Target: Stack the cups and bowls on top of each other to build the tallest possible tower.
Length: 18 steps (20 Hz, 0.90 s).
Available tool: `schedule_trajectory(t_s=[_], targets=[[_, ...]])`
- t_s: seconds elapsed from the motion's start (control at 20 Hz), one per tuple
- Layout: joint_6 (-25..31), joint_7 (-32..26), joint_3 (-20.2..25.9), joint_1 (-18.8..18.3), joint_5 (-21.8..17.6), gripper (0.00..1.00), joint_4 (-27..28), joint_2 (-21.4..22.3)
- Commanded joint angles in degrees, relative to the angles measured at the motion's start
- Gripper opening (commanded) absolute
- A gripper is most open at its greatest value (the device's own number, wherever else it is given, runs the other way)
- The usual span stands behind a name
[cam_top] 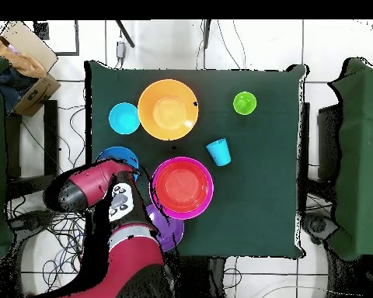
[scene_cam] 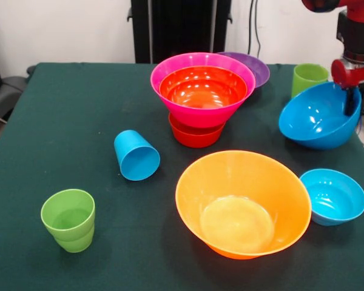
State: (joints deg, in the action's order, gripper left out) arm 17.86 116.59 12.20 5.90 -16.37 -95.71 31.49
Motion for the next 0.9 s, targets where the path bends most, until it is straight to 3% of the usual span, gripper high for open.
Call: schedule_trajectory(t_s=[0.05, 0.5, 0.9], targets=[[-1.55, 3.78, 5.28, -0.85, 0.65, 0.00, -2.03, -0.23], [6.07, 1.77, 4.75, -0.53, 2.27, 0.00, 1.49, 1.36], [0.19, 1.69, 10.14, -4.68, 2.68, 0.00, -2.17, 9.18]])
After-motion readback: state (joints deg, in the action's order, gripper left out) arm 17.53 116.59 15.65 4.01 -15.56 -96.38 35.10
